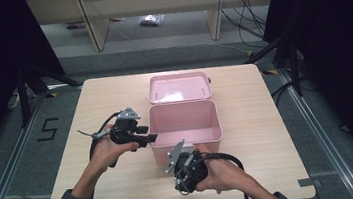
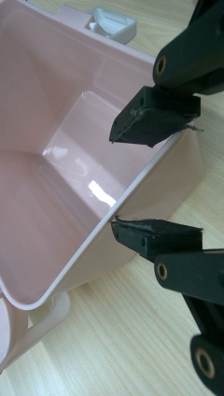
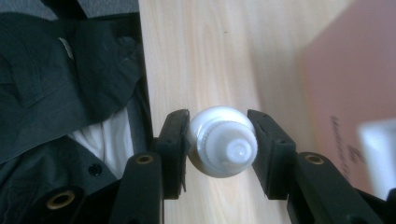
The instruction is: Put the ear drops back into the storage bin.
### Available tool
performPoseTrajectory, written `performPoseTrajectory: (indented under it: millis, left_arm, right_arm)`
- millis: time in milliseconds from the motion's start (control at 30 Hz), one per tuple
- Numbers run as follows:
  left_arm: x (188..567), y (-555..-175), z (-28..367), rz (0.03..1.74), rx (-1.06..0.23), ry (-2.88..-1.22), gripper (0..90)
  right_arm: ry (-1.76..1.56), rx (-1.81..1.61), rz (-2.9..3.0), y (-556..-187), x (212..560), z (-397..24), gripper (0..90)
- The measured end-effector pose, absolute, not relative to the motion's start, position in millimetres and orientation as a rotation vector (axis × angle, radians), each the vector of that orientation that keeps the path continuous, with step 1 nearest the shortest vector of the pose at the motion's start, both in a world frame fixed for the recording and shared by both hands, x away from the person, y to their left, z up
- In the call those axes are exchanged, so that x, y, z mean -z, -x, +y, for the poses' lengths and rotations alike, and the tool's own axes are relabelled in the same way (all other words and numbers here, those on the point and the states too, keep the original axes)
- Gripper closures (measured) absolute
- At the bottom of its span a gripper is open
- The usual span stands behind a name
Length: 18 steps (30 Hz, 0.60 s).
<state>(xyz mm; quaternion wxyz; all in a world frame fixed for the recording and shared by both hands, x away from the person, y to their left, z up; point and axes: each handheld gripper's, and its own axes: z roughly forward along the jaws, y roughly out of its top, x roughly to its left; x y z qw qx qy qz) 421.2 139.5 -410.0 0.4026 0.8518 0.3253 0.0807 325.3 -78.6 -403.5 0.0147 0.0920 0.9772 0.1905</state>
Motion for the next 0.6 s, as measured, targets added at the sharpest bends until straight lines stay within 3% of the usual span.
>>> performPoseTrajectory:
  millis: [600]
  left_arm:
    - [409.9, -421.2, 139.0, 0.819, -0.204, -2.156, 50.5]
  right_arm:
    - [-0.365, -0.681, 2.981, -335.4, 348.5, -126.3, 60.5]
